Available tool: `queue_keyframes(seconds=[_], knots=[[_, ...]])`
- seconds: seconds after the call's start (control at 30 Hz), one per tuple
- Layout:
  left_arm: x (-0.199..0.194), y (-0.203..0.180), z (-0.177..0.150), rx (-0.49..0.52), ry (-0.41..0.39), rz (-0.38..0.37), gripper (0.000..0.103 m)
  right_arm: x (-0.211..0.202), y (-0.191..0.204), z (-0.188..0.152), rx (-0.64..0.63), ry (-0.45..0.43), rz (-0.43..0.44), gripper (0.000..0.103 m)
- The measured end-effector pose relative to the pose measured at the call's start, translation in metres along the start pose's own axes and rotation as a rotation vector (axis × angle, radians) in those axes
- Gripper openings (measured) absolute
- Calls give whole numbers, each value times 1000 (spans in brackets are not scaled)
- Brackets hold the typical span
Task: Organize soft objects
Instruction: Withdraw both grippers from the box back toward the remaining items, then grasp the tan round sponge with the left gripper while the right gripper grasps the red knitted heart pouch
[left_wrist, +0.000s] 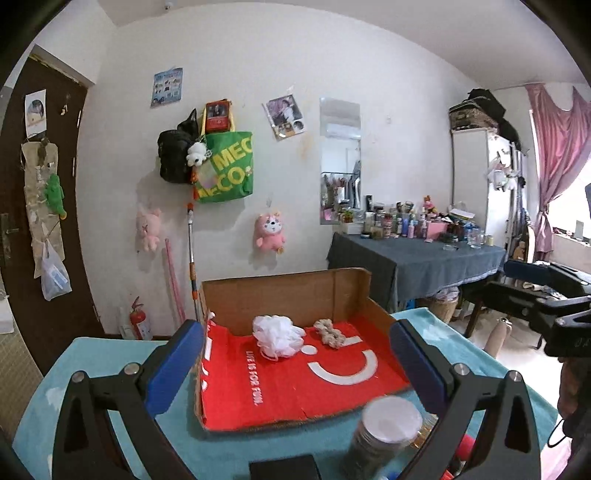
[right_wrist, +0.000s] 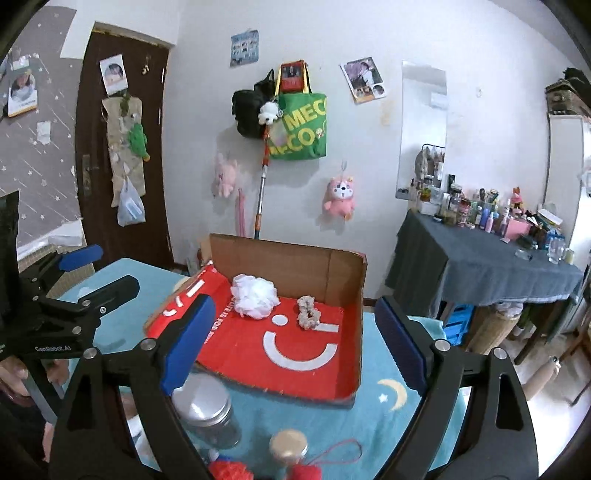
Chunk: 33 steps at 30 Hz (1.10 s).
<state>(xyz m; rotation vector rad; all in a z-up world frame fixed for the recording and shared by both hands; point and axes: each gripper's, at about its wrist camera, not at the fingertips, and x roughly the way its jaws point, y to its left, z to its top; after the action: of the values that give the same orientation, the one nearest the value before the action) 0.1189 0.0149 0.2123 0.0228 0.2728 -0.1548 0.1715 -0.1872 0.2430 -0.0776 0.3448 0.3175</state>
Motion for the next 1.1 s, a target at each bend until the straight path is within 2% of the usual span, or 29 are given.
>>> queue_keyframes(seconds=[0.3, 0.43, 0.77, 1.1], knots=[[-36, -15, -45, -18, -20, -3, 103, -32, 7, -51, 50, 1, -13, 89], [-43, -17, -65, -19, -16, 7, 103, -38, 13, -75, 49, -2, -60, 89], [-46, -17, -107, -40, 44, 19, 103, -42, 23, -133, 71, -18, -146, 89], [-30, -18, -144, -68, 150, 17, 103, -20, 23, -175, 122, 83, -145, 89]])
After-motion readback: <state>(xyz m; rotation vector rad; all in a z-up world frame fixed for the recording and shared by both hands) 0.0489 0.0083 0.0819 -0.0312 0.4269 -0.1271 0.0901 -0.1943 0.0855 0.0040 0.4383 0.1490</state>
